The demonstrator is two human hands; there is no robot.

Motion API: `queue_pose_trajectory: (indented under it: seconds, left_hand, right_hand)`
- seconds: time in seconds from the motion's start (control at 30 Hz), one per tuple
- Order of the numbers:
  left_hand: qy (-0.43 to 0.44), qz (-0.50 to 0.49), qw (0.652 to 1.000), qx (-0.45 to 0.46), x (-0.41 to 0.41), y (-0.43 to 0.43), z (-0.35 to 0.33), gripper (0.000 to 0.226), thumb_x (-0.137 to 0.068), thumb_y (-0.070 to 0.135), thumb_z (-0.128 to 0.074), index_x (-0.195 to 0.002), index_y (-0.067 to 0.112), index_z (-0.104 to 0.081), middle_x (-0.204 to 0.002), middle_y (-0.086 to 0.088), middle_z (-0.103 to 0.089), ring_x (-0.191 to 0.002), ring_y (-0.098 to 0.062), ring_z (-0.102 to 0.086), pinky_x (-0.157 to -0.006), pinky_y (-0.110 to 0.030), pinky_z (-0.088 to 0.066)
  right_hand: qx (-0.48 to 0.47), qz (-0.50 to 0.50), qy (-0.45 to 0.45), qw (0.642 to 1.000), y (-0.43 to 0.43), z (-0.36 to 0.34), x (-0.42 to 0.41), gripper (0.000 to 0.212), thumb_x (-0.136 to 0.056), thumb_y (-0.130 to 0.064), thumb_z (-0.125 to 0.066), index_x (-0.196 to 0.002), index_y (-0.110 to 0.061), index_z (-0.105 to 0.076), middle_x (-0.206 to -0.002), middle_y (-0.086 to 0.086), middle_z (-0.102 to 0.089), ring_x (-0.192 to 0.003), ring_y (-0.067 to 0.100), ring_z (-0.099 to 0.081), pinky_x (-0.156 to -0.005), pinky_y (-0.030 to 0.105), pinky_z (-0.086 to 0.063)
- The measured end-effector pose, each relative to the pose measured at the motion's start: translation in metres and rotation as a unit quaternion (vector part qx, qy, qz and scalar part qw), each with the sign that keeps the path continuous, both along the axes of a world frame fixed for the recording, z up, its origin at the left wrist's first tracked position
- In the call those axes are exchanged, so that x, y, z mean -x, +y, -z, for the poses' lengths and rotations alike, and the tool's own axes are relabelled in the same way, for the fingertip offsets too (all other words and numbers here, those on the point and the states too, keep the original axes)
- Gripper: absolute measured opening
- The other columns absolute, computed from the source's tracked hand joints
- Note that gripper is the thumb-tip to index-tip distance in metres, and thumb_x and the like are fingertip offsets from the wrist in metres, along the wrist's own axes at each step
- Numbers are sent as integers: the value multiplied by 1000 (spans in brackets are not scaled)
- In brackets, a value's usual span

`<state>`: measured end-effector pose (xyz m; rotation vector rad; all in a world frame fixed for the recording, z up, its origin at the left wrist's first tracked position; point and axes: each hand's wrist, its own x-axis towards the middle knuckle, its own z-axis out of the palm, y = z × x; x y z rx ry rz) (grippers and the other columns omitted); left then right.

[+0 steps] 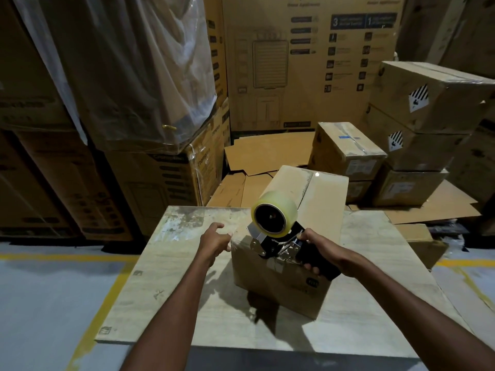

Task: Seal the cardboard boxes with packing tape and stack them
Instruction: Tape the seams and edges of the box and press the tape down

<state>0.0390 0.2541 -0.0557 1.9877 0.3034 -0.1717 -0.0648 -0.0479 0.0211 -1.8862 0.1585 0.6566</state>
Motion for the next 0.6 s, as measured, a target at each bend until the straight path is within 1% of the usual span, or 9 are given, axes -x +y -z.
queue_pose_trajectory:
  seconds: [0.1,0.2,0.27,0.3,0.33,0.4,0.47,0.53,0.6]
  left_hand:
    - [36,19,998,56,-2,4,8,29,-97,16,-57,-126,17,-57,-87,-14,-71,-55,-20,-64,-42,-24,-26]
    - [26,5,998,49,4,5,16,21,-96,28,-65,-109,12,-68,-91,-12,-74,-51,-19,-55,-44,-23,-28]
    - [-38,-9,999,15,11,7,22,15,-95,24,-68,-105,13,-71,-104,-13,-74,-71,-20,-64,-55,-26,-46]
    - [-94,-4,996,-8,15,8,26,19,-95,16,-65,-113,14,-70,-114,-12,-73,-88,-23,-67,-70,-30,-54]
    - [-157,16,987,-40,19,11,31,31,-95,7,-60,-124,16,-68,-124,-9,-69,-104,-26,-66,-86,-34,-54]
    - [-278,93,946,-141,25,15,40,56,-88,0,-52,-140,18,-60,-144,-1,-59,-131,-19,-54,-109,-37,-40]
    - [-364,183,880,-246,30,15,42,68,-82,4,-53,-148,17,-53,-157,4,-45,-147,-9,-34,-119,-35,-22]
    - [-395,233,826,-327,33,12,44,70,-81,12,-56,-150,15,-51,-160,2,-41,-153,-11,-25,-123,-37,-17]
    - [-384,245,805,-380,34,12,46,72,-80,16,-59,-152,16,-48,-161,1,-40,-155,-11,-20,-124,-41,-15]
  right_hand:
    - [0,0,1,1000,-1,2,-1,69,-99,-63,-34,-87,-6,-72,-74,10,-63,-57,20,-51,-56,28,-41]
    - [-1,-5,2,1000,-2,4,-2,70,-99,-62,-34,-86,-6,-73,-76,12,-63,-58,21,-51,-59,31,-42]
    - [-3,-14,3,1000,-3,3,-3,71,-100,-62,-34,-88,-4,-74,-76,13,-63,-59,22,-52,-60,31,-42]
    - [-2,-19,5,1000,-4,2,-4,72,-100,-61,-34,-91,-3,-75,-77,13,-63,-60,22,-53,-60,31,-43]
    - [0,-25,7,1000,-4,1,-5,72,-100,-61,-35,-94,-1,-75,-78,14,-64,-61,23,-54,-61,31,-44]
    - [1,-36,12,999,-7,0,-5,74,-100,-61,-36,-98,1,-76,-81,15,-67,-65,24,-57,-65,33,-46]
    - [0,-49,15,999,-9,-3,-5,74,-101,-61,-36,-99,1,-76,-84,17,-68,-68,25,-59,-68,33,-47]
    - [-4,-63,18,998,-10,-7,-5,73,-102,-60,-35,-98,1,-75,-86,18,-67,-70,26,-60,-69,33,-49]
    - [-10,-76,26,997,-11,-8,-5,73,-102,-60,-34,-98,0,-74,-88,19,-67,-74,27,-62,-72,35,-49]
